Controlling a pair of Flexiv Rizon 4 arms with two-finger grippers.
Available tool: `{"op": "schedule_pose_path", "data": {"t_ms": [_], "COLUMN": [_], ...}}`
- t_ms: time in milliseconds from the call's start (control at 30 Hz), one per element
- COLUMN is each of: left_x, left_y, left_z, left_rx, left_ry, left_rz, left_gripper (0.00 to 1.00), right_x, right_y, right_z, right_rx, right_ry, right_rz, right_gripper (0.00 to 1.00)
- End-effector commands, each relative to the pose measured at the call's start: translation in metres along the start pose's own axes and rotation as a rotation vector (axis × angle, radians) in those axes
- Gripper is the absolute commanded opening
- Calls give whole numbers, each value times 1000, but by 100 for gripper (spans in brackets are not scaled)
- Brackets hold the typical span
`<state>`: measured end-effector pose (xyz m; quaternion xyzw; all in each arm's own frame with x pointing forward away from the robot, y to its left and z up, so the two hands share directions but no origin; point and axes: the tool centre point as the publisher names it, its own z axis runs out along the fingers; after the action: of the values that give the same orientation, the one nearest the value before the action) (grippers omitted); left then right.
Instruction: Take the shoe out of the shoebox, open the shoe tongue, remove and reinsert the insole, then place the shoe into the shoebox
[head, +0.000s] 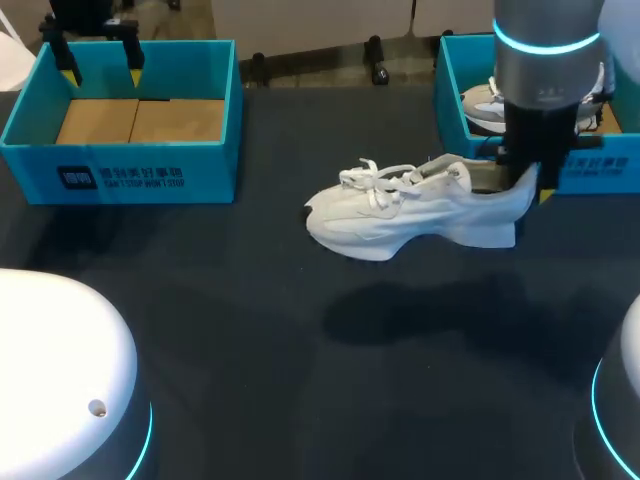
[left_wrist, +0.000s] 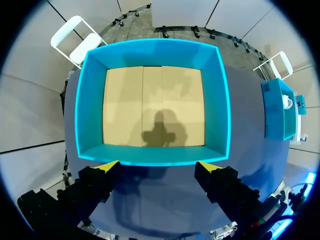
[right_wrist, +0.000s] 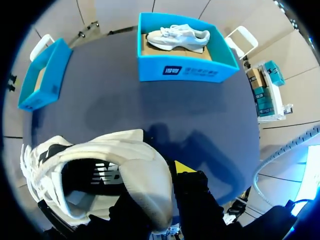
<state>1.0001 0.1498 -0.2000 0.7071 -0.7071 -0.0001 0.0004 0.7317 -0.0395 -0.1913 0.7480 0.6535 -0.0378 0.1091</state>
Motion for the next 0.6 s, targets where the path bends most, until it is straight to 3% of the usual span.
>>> {"op": "schedule_pose_path", "data": {"t_ms": [33,467,600], "left_x": [0,0,0], "left_y": [0,0,0], "left_z": [0,0,0], "left_rx": [0,0,0], "left_ry": [0,0,0], "left_rz": [0,0,0], "left_gripper": [100,100,100], "right_x": [0,0,30], "right_y": [-2,-2,-3], "right_z": [-2,-2,14], "right_rx": [-17,-17,-15], "right_ry": [1,1,-18], "right_rz": [1,1,-4], "right_gripper": [0,0,0]}}
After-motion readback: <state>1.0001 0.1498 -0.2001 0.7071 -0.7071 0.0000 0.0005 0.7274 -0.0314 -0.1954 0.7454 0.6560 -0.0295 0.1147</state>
